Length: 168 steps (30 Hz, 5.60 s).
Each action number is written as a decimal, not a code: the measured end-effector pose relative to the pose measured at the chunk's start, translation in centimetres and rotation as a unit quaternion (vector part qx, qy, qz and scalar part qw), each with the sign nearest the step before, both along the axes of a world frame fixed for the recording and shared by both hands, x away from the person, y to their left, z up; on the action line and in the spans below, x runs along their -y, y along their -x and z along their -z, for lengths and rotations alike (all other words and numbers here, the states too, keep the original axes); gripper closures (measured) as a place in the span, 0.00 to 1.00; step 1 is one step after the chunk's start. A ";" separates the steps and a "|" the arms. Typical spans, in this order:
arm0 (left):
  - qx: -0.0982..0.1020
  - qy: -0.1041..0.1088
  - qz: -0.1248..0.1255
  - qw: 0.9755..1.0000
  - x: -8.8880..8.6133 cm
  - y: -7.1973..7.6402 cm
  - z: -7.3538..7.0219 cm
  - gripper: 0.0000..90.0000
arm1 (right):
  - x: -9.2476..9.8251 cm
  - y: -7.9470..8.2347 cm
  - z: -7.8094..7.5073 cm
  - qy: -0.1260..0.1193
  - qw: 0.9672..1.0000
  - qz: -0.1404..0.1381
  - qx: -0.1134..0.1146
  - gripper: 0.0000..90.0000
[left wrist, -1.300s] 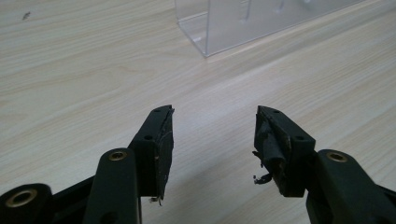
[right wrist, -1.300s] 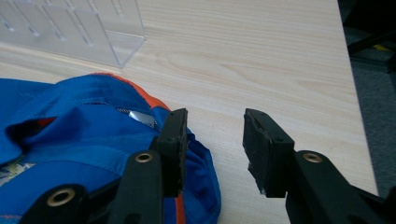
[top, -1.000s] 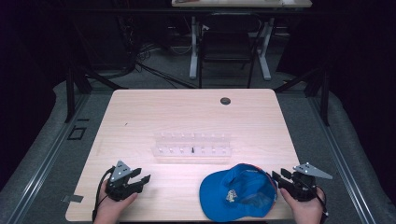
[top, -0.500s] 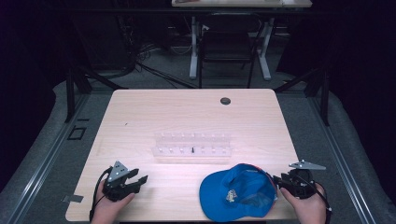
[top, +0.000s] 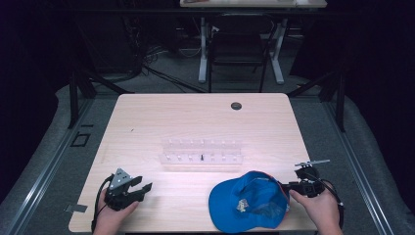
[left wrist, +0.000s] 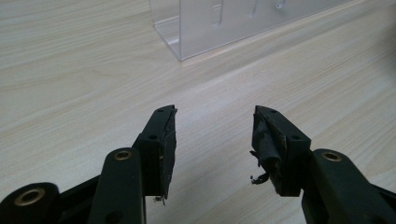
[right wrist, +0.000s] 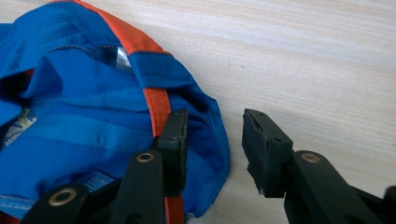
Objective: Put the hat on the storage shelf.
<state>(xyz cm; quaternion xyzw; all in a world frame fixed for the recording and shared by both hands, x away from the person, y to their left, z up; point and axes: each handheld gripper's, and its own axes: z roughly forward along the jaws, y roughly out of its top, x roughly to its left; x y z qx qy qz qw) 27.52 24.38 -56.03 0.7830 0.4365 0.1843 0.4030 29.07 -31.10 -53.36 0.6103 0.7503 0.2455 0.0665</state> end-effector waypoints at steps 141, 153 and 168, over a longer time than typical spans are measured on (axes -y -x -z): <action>-0.012 -0.003 0.000 1.000 0.0 -0.1 0.2 0.56 | -5.0 -4.2 -19.9 -0.206 0.966 -0.051 -0.150 1.00; -0.010 -0.001 0.000 1.000 0.1 -0.1 0.3 0.56 | -5.3 -4.0 -21.3 -0.253 0.957 -0.059 -0.127 1.00; -0.010 -0.003 -0.001 1.000 0.1 -0.1 0.4 0.56 | -6.0 -3.6 -21.7 -0.309 0.940 -0.081 -0.119 1.00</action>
